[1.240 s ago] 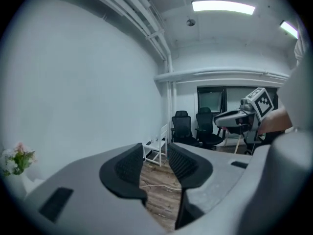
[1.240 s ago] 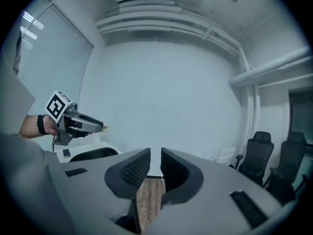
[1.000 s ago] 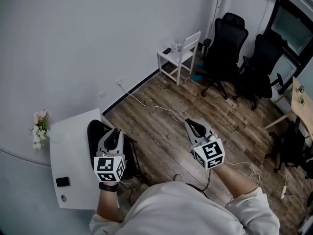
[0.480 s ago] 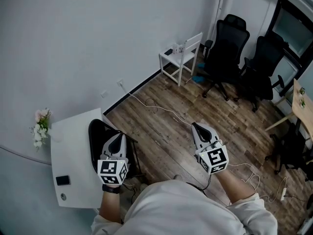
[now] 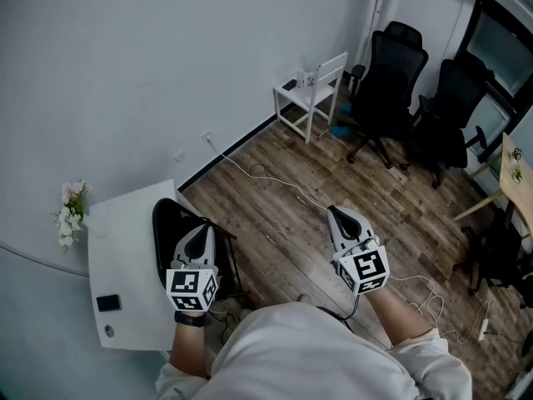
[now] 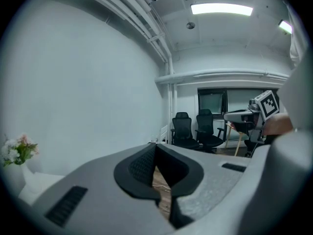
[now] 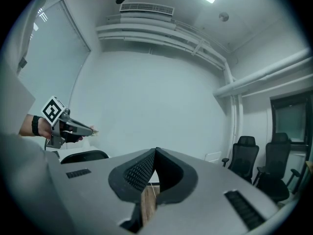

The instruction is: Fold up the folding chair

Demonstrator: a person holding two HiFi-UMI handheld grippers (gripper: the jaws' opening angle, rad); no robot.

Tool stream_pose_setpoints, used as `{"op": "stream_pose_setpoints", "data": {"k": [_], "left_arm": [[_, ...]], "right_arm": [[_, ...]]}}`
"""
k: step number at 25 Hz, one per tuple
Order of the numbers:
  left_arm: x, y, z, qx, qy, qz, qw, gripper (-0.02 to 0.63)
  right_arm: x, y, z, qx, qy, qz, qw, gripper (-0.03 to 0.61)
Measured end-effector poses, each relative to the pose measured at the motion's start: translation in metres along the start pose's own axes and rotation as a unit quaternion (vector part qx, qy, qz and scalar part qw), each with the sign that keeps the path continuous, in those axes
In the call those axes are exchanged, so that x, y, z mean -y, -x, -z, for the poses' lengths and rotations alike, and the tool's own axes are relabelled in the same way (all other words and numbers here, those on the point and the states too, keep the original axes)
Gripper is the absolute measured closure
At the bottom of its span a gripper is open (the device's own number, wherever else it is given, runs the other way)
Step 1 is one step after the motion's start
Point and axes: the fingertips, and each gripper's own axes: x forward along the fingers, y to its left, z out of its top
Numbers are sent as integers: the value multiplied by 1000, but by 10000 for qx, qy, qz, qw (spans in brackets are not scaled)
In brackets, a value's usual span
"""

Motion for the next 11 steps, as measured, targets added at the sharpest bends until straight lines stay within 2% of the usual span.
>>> {"op": "stream_pose_setpoints", "data": {"k": [11], "left_arm": [[-3, 2, 8, -90, 29, -17, 10000, 606]], "right_arm": [[-3, -3, 5, -54, 8, 1, 10000, 560]]}}
